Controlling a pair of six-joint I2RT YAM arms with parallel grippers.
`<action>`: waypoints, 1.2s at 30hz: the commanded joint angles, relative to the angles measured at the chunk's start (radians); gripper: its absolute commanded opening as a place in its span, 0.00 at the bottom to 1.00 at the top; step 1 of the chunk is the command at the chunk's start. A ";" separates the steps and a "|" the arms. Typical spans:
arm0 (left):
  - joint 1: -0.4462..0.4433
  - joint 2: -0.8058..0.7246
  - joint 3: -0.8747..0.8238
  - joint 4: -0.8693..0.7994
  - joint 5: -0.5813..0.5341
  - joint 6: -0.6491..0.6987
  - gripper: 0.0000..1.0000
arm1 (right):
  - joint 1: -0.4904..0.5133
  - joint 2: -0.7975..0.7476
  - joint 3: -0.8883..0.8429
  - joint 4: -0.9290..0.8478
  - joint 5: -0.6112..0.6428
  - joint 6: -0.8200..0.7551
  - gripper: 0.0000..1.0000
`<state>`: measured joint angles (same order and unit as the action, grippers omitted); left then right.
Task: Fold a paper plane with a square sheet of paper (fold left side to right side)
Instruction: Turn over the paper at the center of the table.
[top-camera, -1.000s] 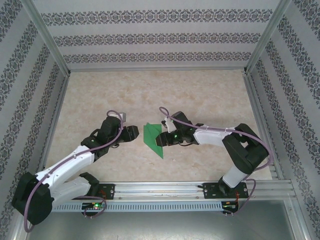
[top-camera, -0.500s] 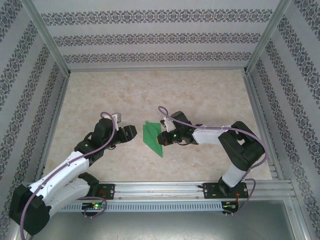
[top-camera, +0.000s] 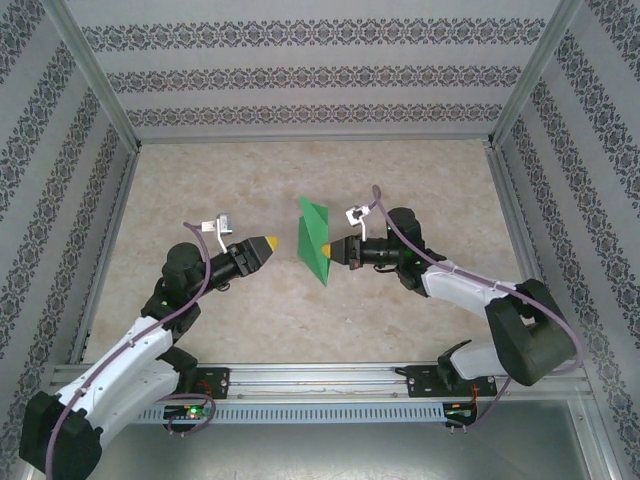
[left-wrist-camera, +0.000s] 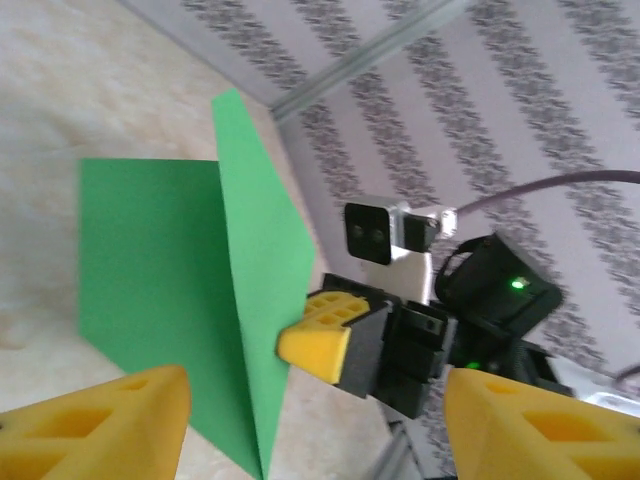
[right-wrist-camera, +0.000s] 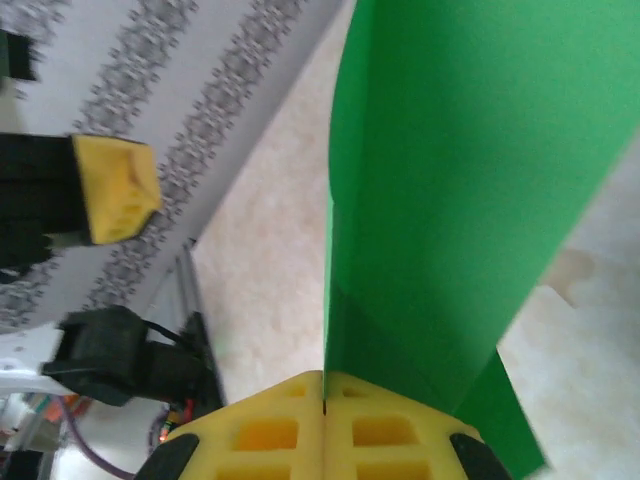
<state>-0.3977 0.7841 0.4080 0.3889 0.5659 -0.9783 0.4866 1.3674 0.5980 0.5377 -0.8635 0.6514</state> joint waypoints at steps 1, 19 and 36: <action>0.008 0.043 0.026 0.172 0.121 -0.056 0.65 | -0.003 -0.042 -0.017 0.175 -0.095 0.095 0.00; -0.047 0.192 0.074 0.256 0.150 -0.044 0.59 | 0.078 -0.055 -0.035 0.317 -0.080 0.251 0.00; -0.079 0.236 0.100 0.222 0.127 0.001 0.39 | 0.122 0.009 -0.010 0.344 -0.081 0.281 0.00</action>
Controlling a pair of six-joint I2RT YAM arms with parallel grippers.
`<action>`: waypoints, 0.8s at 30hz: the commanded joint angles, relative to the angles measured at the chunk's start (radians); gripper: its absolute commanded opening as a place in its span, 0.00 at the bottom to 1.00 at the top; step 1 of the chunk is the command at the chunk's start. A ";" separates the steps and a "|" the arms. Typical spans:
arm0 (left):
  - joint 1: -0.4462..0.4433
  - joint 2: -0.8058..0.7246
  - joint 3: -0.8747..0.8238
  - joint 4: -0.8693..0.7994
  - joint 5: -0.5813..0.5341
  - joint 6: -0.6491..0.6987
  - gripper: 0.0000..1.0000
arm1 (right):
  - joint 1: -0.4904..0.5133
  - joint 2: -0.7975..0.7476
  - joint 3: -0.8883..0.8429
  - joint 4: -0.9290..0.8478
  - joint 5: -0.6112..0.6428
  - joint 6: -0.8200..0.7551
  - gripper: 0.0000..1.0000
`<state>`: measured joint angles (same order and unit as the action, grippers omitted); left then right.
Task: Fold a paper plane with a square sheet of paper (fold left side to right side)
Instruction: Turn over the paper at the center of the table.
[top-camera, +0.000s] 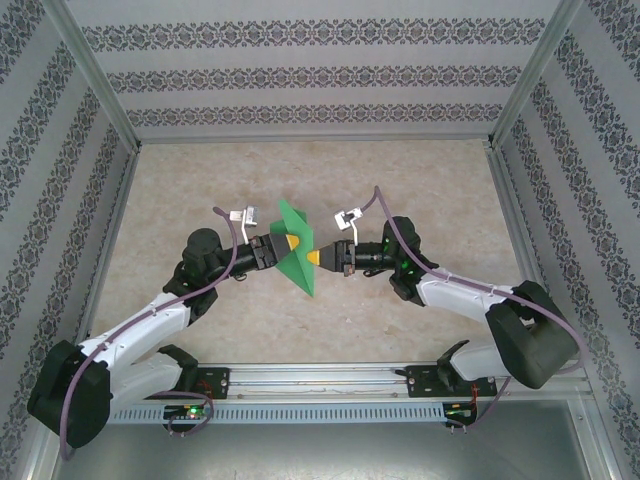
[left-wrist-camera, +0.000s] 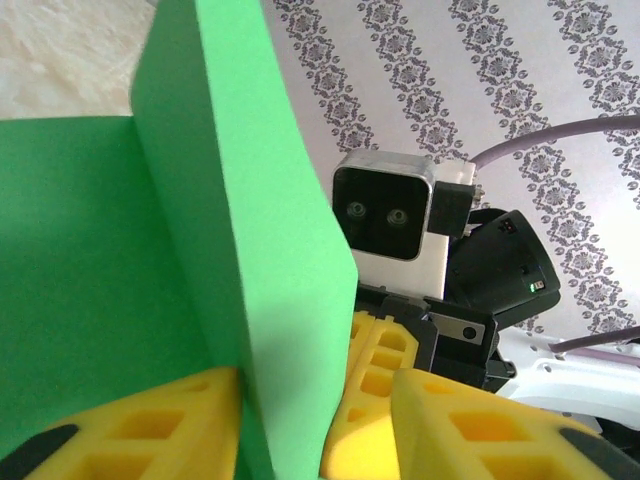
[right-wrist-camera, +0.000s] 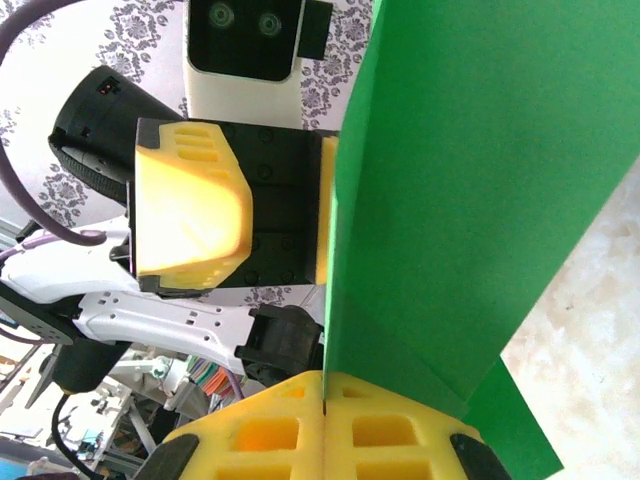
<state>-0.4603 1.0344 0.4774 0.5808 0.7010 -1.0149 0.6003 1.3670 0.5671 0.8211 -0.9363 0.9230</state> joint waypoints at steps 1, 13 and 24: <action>-0.016 -0.017 0.030 0.015 -0.013 0.047 0.37 | 0.009 0.012 0.019 0.068 -0.007 0.015 0.00; -0.021 -0.042 0.018 -0.051 -0.071 0.087 0.10 | 0.010 0.029 0.022 0.105 -0.007 0.042 0.05; -0.032 -0.042 0.002 0.017 -0.104 0.057 0.04 | -0.092 -0.136 -0.050 0.001 0.049 0.014 0.42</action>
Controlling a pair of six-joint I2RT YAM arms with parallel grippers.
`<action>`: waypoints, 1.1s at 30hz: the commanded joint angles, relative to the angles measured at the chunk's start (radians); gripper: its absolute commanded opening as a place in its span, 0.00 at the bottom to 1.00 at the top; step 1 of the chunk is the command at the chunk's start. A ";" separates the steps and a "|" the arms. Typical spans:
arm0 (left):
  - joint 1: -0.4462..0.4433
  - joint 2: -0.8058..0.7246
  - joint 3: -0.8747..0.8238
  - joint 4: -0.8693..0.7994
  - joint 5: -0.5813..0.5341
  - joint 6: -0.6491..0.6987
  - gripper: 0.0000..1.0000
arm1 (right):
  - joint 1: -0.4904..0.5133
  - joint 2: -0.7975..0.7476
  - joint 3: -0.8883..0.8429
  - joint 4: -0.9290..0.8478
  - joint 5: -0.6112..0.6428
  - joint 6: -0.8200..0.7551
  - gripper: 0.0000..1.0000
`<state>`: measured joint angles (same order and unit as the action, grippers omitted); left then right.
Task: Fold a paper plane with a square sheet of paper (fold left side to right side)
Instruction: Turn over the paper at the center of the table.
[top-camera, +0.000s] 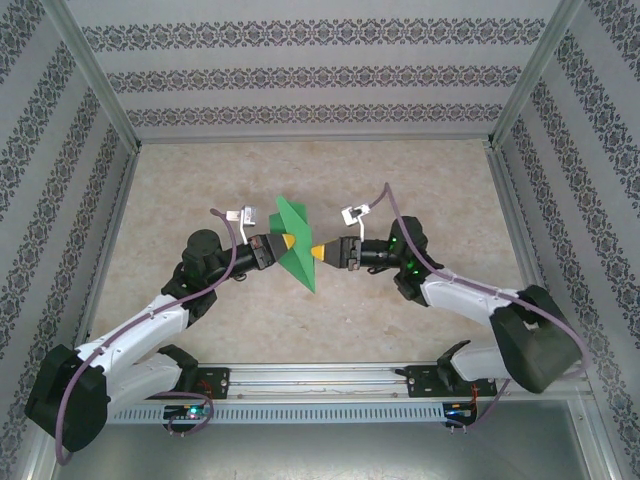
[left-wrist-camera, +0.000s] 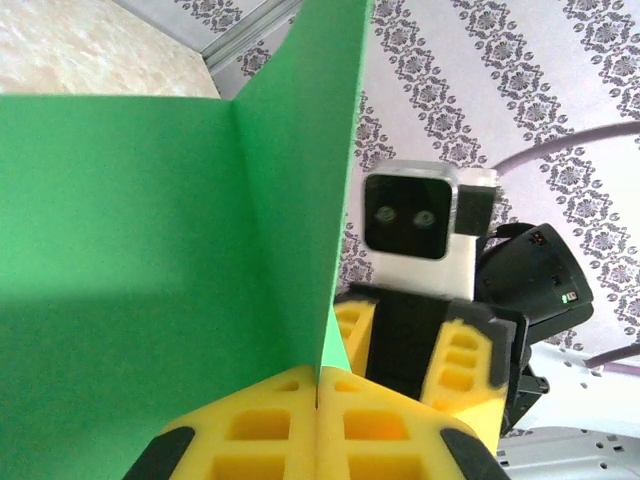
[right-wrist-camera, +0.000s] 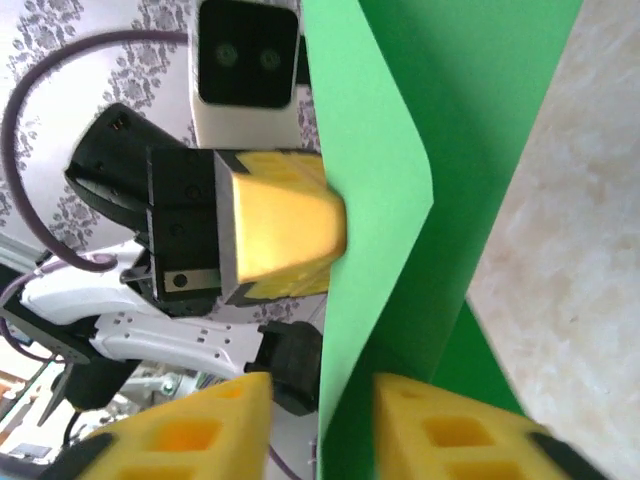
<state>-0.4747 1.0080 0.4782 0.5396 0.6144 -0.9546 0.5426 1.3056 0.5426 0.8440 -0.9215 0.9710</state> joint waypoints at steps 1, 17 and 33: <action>-0.019 -0.013 0.000 0.067 -0.018 -0.005 0.04 | -0.048 -0.105 -0.036 -0.068 0.055 -0.050 0.48; -0.063 0.064 0.026 0.155 -0.008 -0.031 0.04 | 0.072 -0.115 -0.035 -0.178 0.120 -0.019 0.89; -0.101 0.120 0.035 0.180 -0.035 -0.056 0.05 | 0.068 -0.130 -0.026 -0.170 0.203 -0.013 0.50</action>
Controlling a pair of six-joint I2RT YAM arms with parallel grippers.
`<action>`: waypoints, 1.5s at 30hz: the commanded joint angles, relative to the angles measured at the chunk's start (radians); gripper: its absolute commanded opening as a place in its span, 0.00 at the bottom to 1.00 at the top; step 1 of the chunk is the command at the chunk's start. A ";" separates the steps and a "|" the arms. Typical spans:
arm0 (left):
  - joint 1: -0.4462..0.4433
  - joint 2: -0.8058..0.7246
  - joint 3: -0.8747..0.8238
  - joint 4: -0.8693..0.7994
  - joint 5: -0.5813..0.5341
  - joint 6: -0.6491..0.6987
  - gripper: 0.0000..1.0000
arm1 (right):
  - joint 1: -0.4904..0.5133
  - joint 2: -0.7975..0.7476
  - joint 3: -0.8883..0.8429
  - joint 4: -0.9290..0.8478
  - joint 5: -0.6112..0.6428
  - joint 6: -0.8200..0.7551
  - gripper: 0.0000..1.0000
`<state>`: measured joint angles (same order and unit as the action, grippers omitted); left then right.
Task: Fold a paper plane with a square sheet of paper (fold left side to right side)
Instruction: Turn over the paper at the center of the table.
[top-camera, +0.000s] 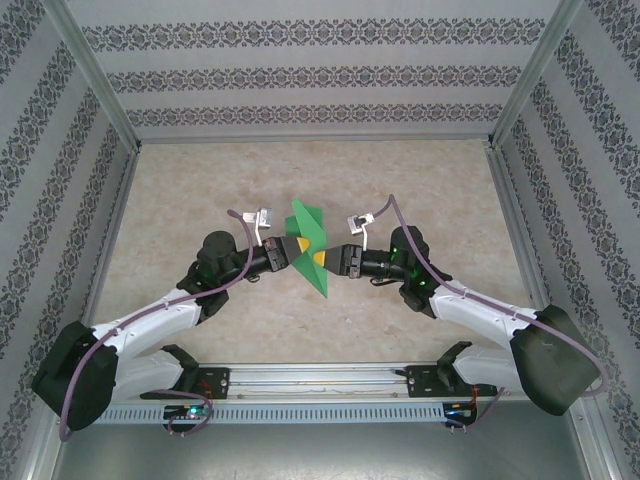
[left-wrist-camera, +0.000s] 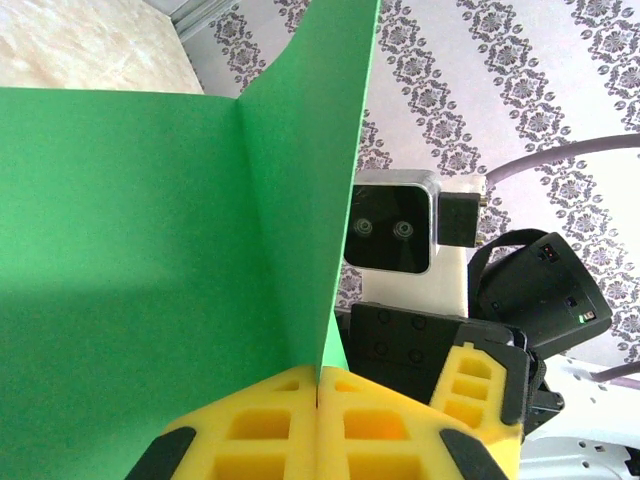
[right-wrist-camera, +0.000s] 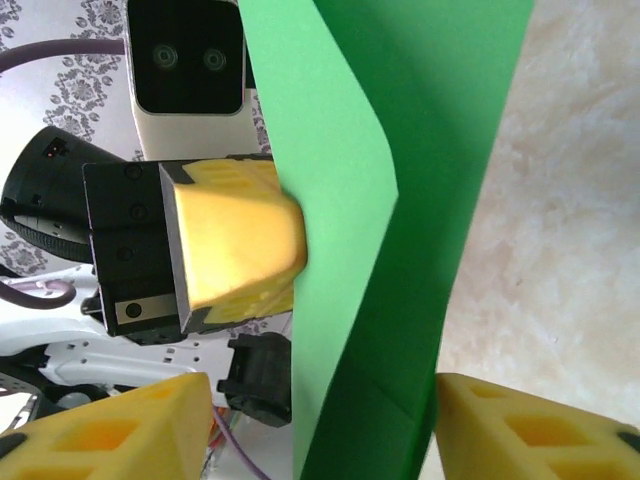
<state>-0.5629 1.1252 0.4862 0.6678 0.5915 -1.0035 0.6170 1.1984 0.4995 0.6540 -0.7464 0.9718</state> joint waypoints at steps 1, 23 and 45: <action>-0.012 0.005 0.026 0.052 -0.011 -0.007 0.05 | -0.007 -0.026 0.016 0.012 0.032 -0.019 0.48; -0.001 -0.239 0.027 -0.416 -0.212 0.217 0.41 | -0.010 -0.120 0.081 -0.339 0.132 -0.215 0.03; 0.008 -0.680 0.112 -1.238 -0.844 0.338 0.56 | 0.552 0.482 0.692 -1.441 1.734 -0.588 0.00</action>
<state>-0.5610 0.4595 0.5655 -0.4835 -0.1875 -0.6872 1.1423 1.5833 1.1194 -0.5949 0.7078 0.3649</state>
